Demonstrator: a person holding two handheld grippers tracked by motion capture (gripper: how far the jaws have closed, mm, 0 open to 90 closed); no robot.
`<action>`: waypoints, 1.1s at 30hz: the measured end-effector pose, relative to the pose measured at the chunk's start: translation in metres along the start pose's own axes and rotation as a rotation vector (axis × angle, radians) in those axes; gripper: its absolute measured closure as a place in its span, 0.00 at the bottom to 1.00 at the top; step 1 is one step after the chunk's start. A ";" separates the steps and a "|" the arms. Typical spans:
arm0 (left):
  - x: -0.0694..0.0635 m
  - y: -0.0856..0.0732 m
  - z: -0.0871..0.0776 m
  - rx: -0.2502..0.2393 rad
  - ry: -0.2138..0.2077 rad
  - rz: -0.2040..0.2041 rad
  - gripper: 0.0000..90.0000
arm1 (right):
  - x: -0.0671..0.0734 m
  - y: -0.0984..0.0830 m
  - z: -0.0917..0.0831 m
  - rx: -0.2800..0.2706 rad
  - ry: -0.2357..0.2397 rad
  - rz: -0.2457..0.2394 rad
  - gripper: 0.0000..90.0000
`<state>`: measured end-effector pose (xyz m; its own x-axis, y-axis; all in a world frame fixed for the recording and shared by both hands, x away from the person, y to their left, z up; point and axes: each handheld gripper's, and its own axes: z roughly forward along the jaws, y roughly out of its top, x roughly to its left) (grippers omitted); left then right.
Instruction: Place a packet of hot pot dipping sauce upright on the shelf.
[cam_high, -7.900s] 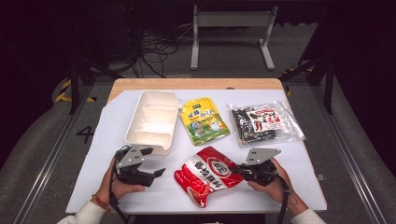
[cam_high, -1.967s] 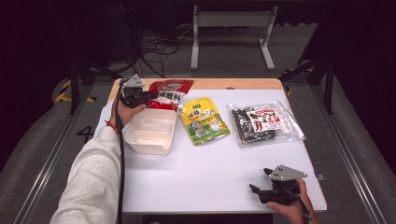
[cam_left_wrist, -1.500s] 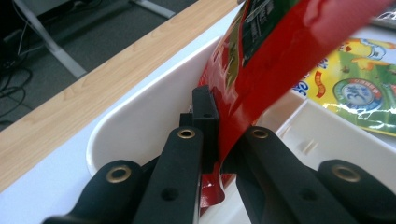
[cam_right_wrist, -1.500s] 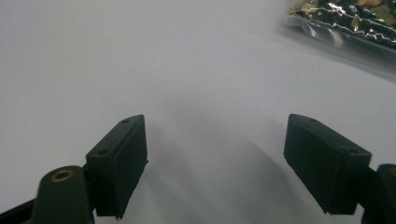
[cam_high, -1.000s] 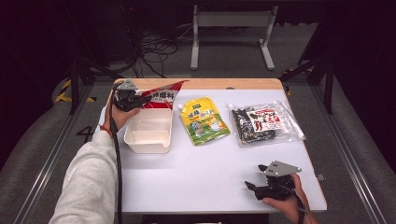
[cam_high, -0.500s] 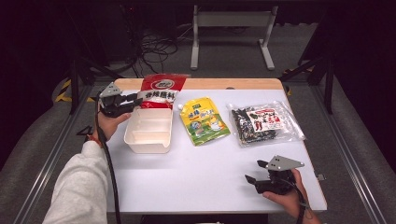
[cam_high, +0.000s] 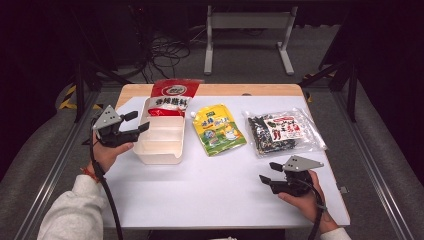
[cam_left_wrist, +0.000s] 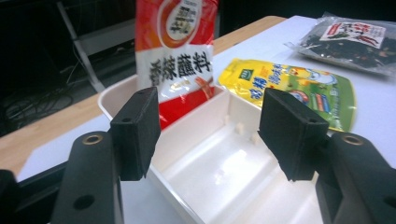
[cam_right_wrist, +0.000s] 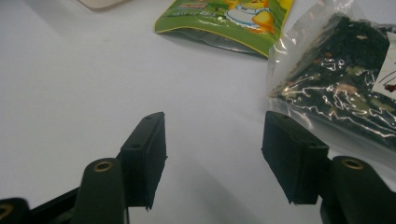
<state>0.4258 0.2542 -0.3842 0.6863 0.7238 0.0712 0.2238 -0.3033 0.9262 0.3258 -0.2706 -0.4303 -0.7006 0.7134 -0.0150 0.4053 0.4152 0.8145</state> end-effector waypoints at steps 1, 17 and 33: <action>-0.003 -0.002 -0.002 0.006 0.006 0.009 0.39 | -0.001 0.002 0.002 -0.002 0.000 0.002 0.46; -0.069 -0.052 -0.036 0.053 0.010 0.035 0.37 | -0.013 0.035 0.040 0.016 0.016 -0.008 0.76; -0.095 -0.062 -0.046 0.096 -0.088 0.077 0.37 | -0.055 0.016 0.002 -0.004 -0.181 0.102 0.69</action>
<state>0.3149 0.2333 -0.4312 0.7614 0.6399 0.1042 0.2299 -0.4168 0.8794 0.3719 -0.3025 -0.4178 -0.5386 0.8418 -0.0361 0.4662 0.3334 0.8195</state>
